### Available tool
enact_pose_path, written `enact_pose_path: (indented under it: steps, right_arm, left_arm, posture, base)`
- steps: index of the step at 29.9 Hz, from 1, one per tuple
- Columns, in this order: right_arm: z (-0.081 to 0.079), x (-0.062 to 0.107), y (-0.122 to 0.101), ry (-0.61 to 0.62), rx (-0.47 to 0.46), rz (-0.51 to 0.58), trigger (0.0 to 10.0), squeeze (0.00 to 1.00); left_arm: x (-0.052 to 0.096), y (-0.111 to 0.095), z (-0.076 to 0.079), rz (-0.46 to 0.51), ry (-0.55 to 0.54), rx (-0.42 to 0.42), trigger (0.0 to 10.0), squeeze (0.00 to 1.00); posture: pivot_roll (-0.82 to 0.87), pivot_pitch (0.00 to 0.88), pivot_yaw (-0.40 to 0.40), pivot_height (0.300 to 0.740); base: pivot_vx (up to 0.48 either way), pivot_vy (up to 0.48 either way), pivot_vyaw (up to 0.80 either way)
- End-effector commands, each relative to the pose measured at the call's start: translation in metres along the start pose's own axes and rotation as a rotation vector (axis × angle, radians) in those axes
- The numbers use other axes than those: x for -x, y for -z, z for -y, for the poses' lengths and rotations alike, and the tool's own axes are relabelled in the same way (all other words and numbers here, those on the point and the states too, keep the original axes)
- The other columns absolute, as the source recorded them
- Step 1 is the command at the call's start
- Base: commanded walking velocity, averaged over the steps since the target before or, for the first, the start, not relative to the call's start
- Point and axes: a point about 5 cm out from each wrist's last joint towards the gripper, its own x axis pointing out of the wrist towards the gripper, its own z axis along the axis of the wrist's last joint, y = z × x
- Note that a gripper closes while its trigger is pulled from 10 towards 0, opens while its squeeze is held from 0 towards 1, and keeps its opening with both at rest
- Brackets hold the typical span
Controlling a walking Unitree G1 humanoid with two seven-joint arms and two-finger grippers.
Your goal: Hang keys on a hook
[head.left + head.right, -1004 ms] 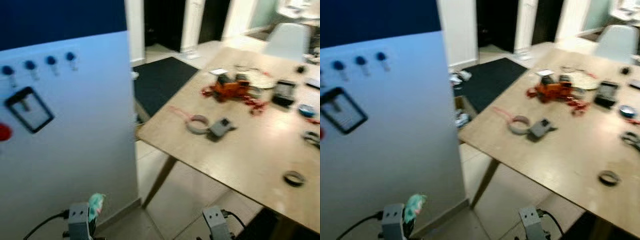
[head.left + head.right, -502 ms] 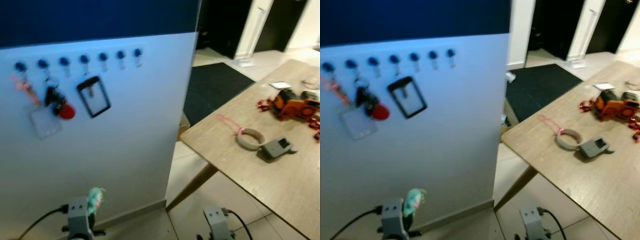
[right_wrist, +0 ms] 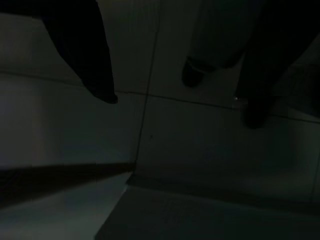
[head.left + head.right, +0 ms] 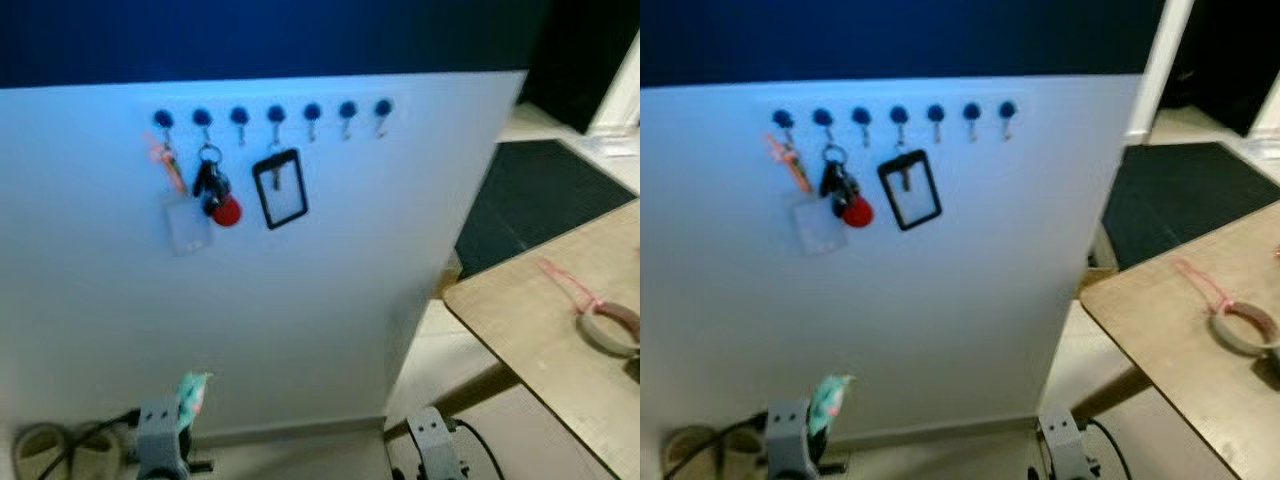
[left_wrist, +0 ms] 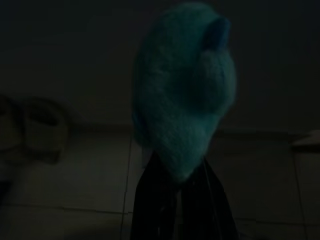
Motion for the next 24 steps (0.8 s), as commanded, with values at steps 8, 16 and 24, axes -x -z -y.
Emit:
enact_pose_path:
  steps: [8, 16, 24]
  right_arm:
    - [-0.0025, -0.0008, -0.0019, -0.002, -0.007, 0.004, 10.0, 0.00]
    - [0.0002, -0.0011, -0.0054, 0.020, -0.068, 0.029, 10.0, 0.00]
    - [-0.0006, -0.0014, -0.0062, 0.018, -0.072, 0.032, 10.0, 0.00]
  left_arm:
    - [0.0022, 0.0031, -0.0025, -0.011, -0.014, -0.002, 10.0, 0.00]
    - [0.0015, 0.0017, -0.0010, -0.009, 0.011, -0.027, 10.0, 0.00]
    - [-0.0012, -0.0024, 0.0011, -0.003, 0.022, -0.060, 10.0, 0.00]
  posture:
    - [0.04, 0.060, -0.011, 0.740]
    - [0.04, 0.060, -0.012, 0.740]
    - [0.04, 0.061, -0.008, 0.740]
  base:
    - [0.000, 0.000, 0.80]
    - [0.000, 0.000, 0.60]
    - [0.000, 0.000, 0.00]
